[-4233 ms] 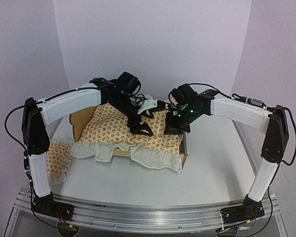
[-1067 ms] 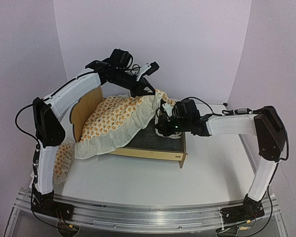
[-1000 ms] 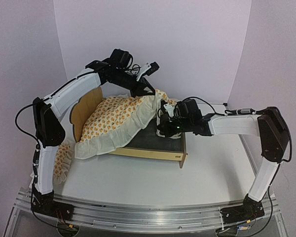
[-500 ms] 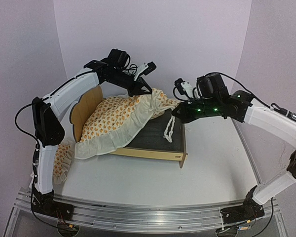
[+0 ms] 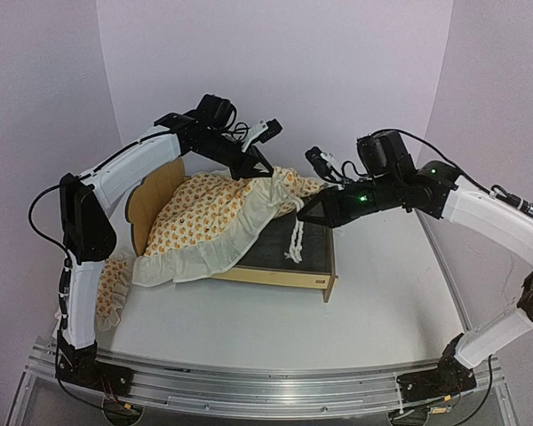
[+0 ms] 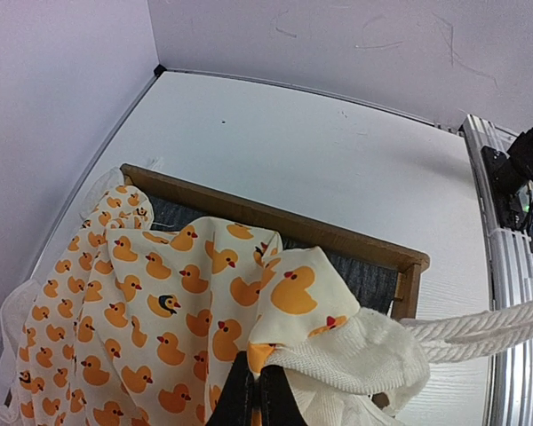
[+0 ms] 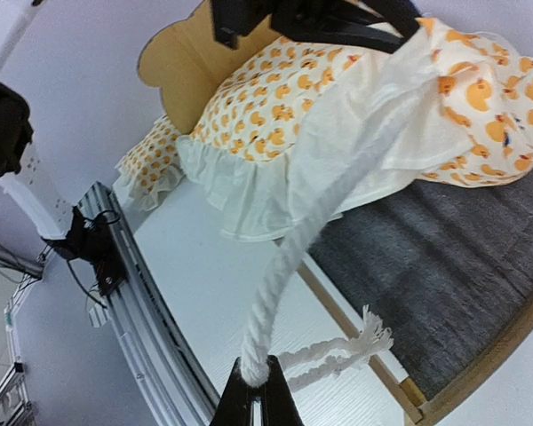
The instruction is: Set up the pet bed
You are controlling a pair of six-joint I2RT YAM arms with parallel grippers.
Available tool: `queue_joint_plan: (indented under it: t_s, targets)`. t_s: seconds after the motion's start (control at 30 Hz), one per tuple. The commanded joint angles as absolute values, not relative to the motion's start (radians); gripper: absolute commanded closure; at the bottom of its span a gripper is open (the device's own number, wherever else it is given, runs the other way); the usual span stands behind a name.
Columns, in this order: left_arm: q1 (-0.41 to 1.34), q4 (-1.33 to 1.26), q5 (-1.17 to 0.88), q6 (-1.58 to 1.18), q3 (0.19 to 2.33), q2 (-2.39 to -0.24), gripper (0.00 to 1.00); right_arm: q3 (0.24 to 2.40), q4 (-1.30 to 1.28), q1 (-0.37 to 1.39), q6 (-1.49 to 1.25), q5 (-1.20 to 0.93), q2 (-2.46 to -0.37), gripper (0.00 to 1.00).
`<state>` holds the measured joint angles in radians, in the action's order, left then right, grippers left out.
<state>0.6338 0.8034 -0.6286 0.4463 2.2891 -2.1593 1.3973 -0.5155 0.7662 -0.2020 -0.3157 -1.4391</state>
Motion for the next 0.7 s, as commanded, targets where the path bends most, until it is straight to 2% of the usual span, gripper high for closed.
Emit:
queue_joint_plan:
  t_s: [0.0, 0.13, 0.3, 0.43, 0.57, 0.67]
  targets:
    - [0.626, 0.778, -0.652, 0.453, 2.280, -2.097, 1.00, 1.364, -0.487, 0.791, -0.224, -0.566, -1.496, 1.00]
    - [0.627, 0.780, -0.657, 0.455, 2.271, -2.098, 1.00, 1.321, -0.482, 0.838, -0.274, -0.559, -1.576, 0.99]
    - [0.627, 0.786, -0.666, 0.465, 2.255, -2.094, 1.00, 1.188, -0.467, 0.848, -0.273, -0.398, -1.592, 0.78]
    - [0.626, 0.795, -0.684, 0.469, 2.237, -2.090, 1.00, 1.167, -0.430, 0.848, -0.273, -0.263, -1.563, 0.61]
    - [0.626, 0.797, -0.696, 0.469, 2.221, -2.086, 1.00, 1.156, -0.265, 0.847, -0.298, -0.139, -1.511, 0.54]
    - [0.626, 0.794, -0.699, 0.468, 2.220, -2.085, 1.00, 1.135, -0.070, 0.848, -0.343, -0.020, -1.502, 0.54]
